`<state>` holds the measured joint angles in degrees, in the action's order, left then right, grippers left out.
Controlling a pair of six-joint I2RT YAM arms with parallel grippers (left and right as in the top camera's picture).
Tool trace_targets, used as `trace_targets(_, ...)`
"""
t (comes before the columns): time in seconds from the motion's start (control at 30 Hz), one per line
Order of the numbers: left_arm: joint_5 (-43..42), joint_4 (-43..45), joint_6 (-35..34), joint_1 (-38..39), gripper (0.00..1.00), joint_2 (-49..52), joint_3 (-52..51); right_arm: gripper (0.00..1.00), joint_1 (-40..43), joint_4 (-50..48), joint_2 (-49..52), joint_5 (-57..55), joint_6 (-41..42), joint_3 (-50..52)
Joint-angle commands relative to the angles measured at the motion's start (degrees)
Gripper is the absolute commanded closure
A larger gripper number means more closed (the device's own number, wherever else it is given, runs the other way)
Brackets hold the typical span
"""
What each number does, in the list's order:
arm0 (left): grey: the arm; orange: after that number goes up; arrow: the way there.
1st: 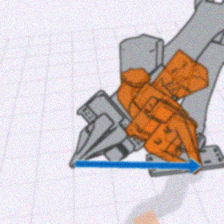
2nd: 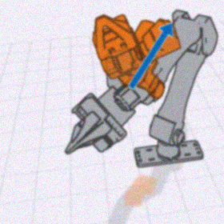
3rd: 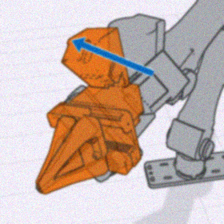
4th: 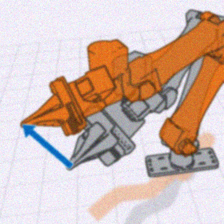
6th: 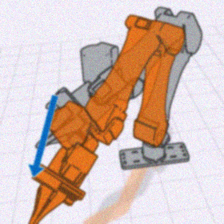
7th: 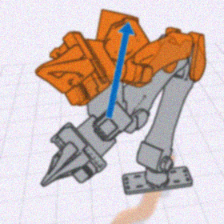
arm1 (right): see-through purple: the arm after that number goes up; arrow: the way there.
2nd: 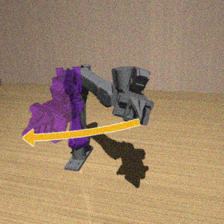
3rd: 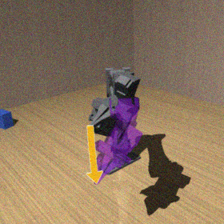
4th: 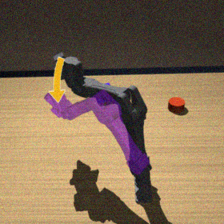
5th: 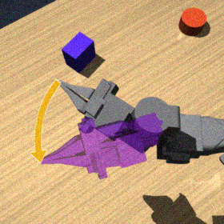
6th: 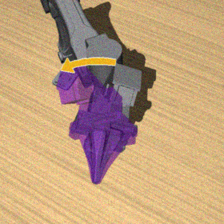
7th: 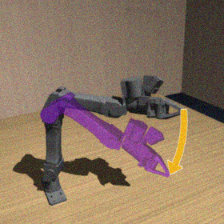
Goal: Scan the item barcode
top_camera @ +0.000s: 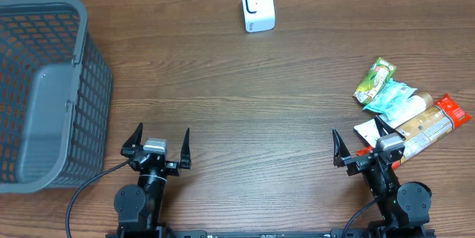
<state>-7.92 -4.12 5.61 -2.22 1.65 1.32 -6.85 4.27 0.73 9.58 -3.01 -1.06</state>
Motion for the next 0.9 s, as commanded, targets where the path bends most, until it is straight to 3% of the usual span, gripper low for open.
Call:
trace_targets(0.0,0.4,0.2,3.4,0.4,0.01,-1.5,-1.0,0.0,-0.3,-0.3,-0.6,-0.6,-0.1,0.6)
trace_targets(0.87,0.5,0.3,1.9,0.7,0.0,-1.4,-1.0,0.0,-0.3,-0.3,-0.6,-0.6,0.0,0.6)
